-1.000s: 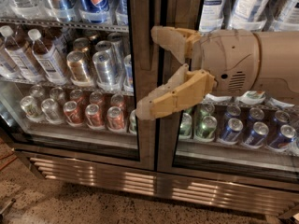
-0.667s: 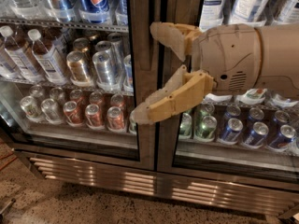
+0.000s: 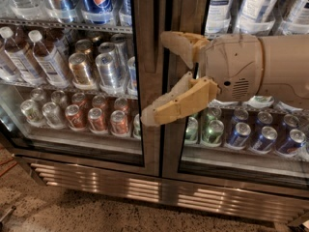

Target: Open left fridge door

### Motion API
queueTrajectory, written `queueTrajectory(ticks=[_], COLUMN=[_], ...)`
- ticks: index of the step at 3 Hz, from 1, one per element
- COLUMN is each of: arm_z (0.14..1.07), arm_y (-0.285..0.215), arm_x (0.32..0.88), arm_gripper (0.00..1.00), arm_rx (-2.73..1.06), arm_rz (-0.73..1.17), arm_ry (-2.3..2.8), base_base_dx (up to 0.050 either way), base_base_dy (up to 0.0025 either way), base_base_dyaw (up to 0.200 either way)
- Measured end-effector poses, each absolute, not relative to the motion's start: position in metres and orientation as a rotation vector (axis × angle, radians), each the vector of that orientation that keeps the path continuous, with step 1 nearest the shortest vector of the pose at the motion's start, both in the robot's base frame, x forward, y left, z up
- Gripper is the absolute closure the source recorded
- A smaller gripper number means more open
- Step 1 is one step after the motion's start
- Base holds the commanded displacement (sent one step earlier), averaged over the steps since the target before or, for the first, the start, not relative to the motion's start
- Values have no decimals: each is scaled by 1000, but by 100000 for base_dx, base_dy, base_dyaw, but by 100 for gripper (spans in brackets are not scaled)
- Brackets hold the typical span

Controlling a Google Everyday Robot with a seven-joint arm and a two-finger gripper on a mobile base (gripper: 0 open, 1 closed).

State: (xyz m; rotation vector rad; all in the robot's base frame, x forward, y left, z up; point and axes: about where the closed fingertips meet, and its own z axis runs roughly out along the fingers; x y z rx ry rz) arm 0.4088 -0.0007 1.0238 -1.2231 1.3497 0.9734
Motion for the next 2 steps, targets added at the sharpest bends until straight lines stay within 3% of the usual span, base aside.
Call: queueTrajectory(ticks=[2], arm_z=[1032], arm_y=[2], arm_x=[413], arm_gripper=[0], arm_rx=[-1208], arm_rz=[967], arm_ry=[1366], base_base_dx=[0], base_base_dy=[0], base_base_dyaw=[0])
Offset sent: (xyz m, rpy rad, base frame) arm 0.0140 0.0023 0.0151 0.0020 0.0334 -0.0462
